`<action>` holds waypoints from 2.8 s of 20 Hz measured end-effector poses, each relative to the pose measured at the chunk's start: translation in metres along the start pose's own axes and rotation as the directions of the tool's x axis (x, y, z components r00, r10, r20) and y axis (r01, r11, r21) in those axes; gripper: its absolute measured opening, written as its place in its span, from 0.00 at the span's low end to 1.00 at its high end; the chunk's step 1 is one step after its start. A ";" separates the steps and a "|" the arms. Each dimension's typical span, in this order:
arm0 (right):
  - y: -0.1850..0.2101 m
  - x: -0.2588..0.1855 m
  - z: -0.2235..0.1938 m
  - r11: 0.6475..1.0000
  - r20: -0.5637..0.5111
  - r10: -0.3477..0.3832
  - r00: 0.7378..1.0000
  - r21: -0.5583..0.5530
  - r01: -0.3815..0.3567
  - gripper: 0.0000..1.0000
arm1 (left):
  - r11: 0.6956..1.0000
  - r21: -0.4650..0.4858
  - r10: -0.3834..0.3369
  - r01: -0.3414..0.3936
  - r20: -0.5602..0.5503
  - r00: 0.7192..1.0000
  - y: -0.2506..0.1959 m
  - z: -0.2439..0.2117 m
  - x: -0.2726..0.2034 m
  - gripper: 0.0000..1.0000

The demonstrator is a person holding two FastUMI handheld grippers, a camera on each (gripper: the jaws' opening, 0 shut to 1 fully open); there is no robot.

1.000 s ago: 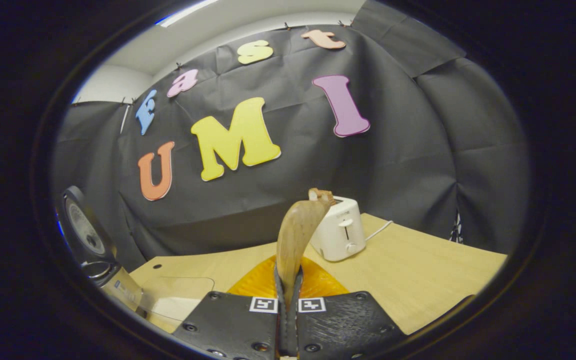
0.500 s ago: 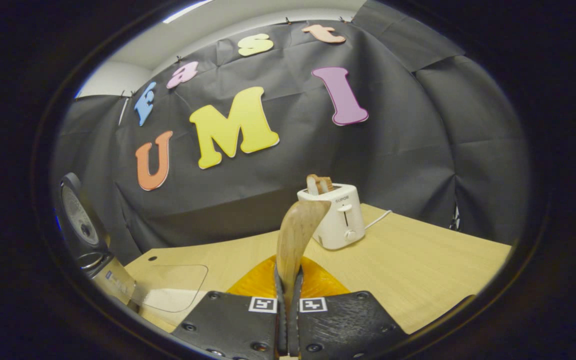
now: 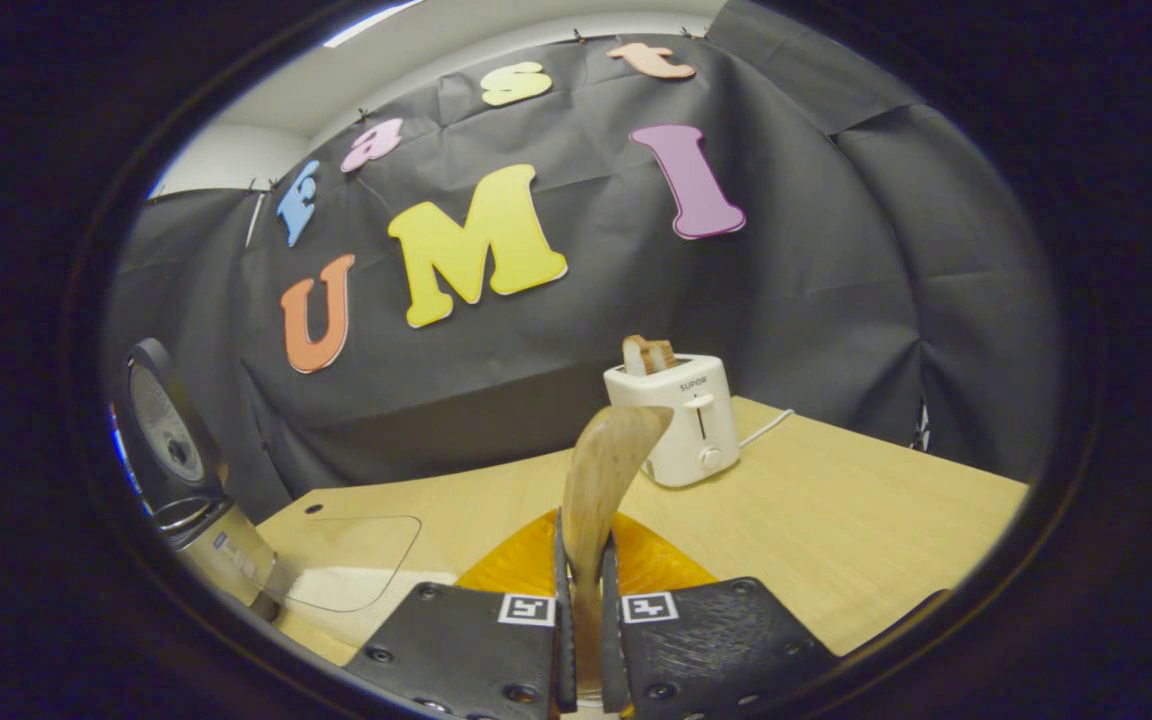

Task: Close the left gripper, press the button to open the rice cooker; take a wooden spoon from the chopstick holder with the right hand, scoop a spoonful of rice and pour it into the rice cooker, then put the wooden spoon back into the chopstick holder.

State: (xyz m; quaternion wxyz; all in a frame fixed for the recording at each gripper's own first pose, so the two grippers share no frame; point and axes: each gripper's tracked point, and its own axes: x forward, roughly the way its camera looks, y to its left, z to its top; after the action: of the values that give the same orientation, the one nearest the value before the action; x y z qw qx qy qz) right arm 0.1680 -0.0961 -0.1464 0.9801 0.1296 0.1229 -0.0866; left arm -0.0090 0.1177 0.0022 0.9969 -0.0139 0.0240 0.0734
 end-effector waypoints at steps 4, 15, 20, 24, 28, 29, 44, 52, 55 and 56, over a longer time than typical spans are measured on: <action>0.000 -0.005 0.000 1.000 -0.026 0.024 0.999 -0.007 -0.024 0.26 | 0.999 -0.021 -0.028 0.028 0.016 0.999 -0.012 0.006 -0.002 0.98; -0.027 -0.036 -0.004 0.999 -0.064 0.019 0.998 -0.029 -0.020 0.91 | 0.996 -0.010 -0.093 0.094 0.038 0.995 -0.060 0.009 -0.005 0.98; -0.044 -0.077 -0.004 0.999 -0.040 0.000 0.999 -0.054 -0.002 0.89 | 0.997 0.001 -0.072 0.072 0.028 0.997 -0.057 0.017 -0.010 0.97; -0.056 -0.106 0.006 0.997 0.009 -0.013 1.000 -0.073 0.013 0.95 | 0.996 0.035 -0.088 0.087 0.031 0.996 -0.040 0.048 0.013 0.97; -0.043 -0.128 0.030 0.991 0.079 0.058 0.995 -0.123 -0.048 0.95 | 0.992 0.037 -0.124 0.123 0.009 0.992 -0.040 0.085 0.038 0.97; -0.033 -0.134 0.035 0.986 0.094 0.106 0.990 -0.137 -0.093 0.95 | 0.991 0.064 -0.119 0.117 0.017 0.993 -0.037 0.098 0.047 0.97; 0.029 -0.132 0.031 0.933 0.096 0.323 0.941 -0.198 -0.300 0.95 | 0.992 0.130 0.016 0.002 -0.137 0.991 0.029 0.165 0.217 0.98; 0.047 -0.132 0.000 0.917 0.030 0.366 0.930 -0.181 -0.355 0.95 | 0.999 0.045 0.032 -0.016 -0.385 0.922 0.046 0.123 0.252 0.99; 0.053 -0.134 -0.001 0.910 0.034 0.390 0.920 -0.170 -0.379 0.95 | 0.998 0.044 0.052 -0.037 -0.414 0.909 0.050 0.115 0.252 0.99; 0.056 -0.136 0.001 0.907 0.045 0.395 0.918 -0.179 -0.381 0.95 | 0.999 0.032 0.038 -0.028 -0.418 0.908 0.045 0.114 0.250 0.99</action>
State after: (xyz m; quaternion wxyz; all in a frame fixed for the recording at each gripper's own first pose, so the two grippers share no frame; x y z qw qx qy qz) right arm 0.0495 -0.0243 -0.0966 0.9892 0.0655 0.0622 0.1156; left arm 0.2366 0.2024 0.1023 0.9674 -0.0163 0.2379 0.0853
